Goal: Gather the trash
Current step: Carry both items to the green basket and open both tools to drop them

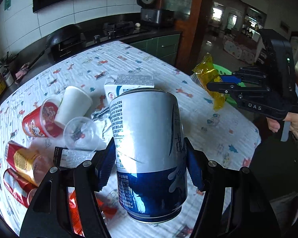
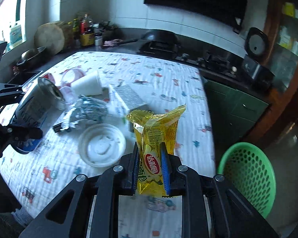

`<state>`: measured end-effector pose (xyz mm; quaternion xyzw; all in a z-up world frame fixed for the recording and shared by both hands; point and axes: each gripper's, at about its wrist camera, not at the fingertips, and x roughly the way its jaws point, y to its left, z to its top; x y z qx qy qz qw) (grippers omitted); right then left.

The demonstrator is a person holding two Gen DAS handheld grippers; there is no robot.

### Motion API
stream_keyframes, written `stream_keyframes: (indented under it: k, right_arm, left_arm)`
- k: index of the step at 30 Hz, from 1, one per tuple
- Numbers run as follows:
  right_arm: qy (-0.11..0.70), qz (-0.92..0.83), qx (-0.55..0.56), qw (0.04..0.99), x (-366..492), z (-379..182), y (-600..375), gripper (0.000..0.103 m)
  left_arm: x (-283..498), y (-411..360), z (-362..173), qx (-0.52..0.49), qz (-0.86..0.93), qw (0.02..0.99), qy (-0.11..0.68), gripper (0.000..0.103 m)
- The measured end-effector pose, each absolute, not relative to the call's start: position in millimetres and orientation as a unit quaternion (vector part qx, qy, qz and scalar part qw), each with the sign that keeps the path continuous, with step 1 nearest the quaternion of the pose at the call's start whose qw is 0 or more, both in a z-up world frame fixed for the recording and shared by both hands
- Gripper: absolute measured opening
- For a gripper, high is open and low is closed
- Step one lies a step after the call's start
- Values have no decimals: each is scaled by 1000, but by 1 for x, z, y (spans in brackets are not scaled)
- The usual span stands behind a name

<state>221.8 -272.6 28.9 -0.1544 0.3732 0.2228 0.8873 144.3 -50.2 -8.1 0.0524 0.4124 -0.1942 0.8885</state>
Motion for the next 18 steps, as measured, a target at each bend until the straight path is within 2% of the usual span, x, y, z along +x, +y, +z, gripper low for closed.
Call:
stream_keyframes:
  k: [6,13,16,18]
  right_arm:
    - [399,108,-106,904,258,21,-365,20]
    - [434,23,-53,899,297,-17,-452,20]
    - [440,3,-42,897,305,-31,-475,24]
    - [444,-2,-24,896,311,-39,-488,34]
  left_arm:
    - [168,-100,4,59,-244,879,404,64]
    - [209,-161,14,72,-281,869,400,63]
    - [229,-186,15,74,-292,863,406,60]
    - [242,-202,14,77,-299,859,409,60]
